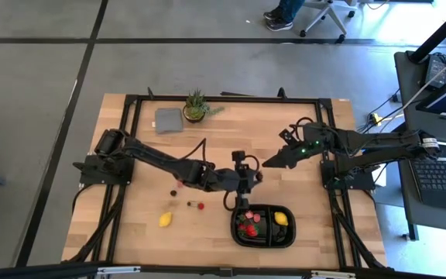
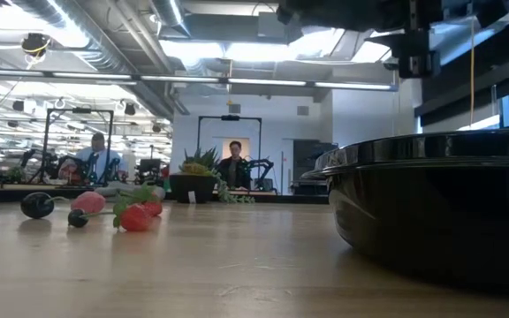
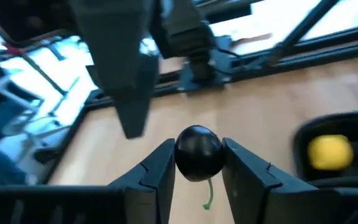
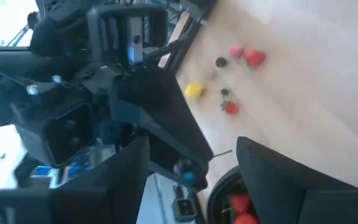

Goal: Pick and placing Produce into tupperware
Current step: Put the black cherry into the black bin

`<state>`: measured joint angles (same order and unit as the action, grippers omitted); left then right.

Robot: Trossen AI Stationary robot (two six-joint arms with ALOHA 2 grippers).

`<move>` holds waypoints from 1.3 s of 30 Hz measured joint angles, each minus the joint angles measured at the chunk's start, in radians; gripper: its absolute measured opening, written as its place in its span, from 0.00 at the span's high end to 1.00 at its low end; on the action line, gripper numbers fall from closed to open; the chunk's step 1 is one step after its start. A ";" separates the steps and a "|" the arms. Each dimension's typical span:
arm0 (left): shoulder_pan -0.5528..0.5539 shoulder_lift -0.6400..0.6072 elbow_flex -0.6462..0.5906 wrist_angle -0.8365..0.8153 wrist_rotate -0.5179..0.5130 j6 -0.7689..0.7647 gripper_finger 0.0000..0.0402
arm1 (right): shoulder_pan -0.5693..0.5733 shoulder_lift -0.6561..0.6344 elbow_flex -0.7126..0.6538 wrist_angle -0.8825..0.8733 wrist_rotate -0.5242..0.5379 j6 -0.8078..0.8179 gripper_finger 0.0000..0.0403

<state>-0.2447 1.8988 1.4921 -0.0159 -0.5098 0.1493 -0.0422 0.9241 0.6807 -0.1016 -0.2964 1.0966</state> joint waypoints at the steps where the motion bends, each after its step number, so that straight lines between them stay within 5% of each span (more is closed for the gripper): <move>1: 0.005 0.000 0.000 0.012 -0.009 0.012 0.72 | 0.000 0.000 0.000 0.000 0.012 -0.011 0.39; 28: 0.063 -0.001 0.069 0.007 -0.049 0.047 0.72 | 0.000 0.001 0.000 0.031 0.014 -0.055 0.40; 39: 0.062 -0.004 0.069 0.013 -0.032 0.044 0.72 | -0.001 0.001 -0.002 0.099 0.018 -0.081 0.62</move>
<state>-0.1829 1.8949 1.5608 -0.0028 -0.5419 0.1932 -0.0430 0.9253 0.6792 -0.0022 -0.2782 1.0154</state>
